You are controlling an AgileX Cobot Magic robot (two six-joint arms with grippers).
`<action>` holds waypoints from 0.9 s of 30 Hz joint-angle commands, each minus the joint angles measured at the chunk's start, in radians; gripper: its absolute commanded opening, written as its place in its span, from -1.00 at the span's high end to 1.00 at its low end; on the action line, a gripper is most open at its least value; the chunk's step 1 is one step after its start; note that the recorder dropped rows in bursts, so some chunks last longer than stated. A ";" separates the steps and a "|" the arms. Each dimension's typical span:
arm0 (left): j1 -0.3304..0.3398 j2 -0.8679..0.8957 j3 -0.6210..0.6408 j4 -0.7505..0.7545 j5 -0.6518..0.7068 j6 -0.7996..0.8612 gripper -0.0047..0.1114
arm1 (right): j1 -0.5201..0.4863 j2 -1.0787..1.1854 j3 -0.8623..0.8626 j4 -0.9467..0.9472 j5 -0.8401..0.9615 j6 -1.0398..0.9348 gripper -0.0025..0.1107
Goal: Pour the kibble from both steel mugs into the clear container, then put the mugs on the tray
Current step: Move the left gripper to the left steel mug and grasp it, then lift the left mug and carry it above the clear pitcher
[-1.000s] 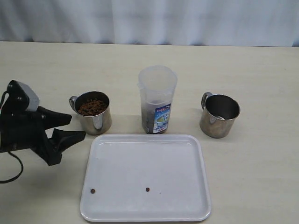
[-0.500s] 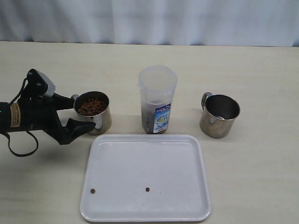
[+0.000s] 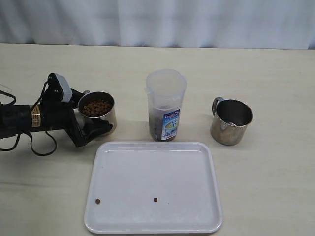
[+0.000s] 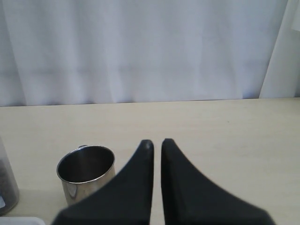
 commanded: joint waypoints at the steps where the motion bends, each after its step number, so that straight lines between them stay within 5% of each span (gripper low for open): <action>1: 0.003 0.048 -0.040 -0.004 -0.067 0.004 -0.50 | 0.003 -0.004 0.004 -0.007 0.003 -0.003 0.87; 7: -0.037 0.082 -0.086 -0.006 -0.028 0.004 -0.41 | 0.003 -0.004 0.004 -0.007 0.003 -0.003 0.87; 12: -0.033 0.069 -0.090 -0.008 -0.020 0.000 0.90 | 0.003 -0.004 0.004 -0.007 0.003 -0.003 0.87; 27: -0.020 -0.227 -0.058 0.218 -0.012 -0.358 0.92 | 0.003 -0.004 0.004 -0.007 0.003 -0.003 0.87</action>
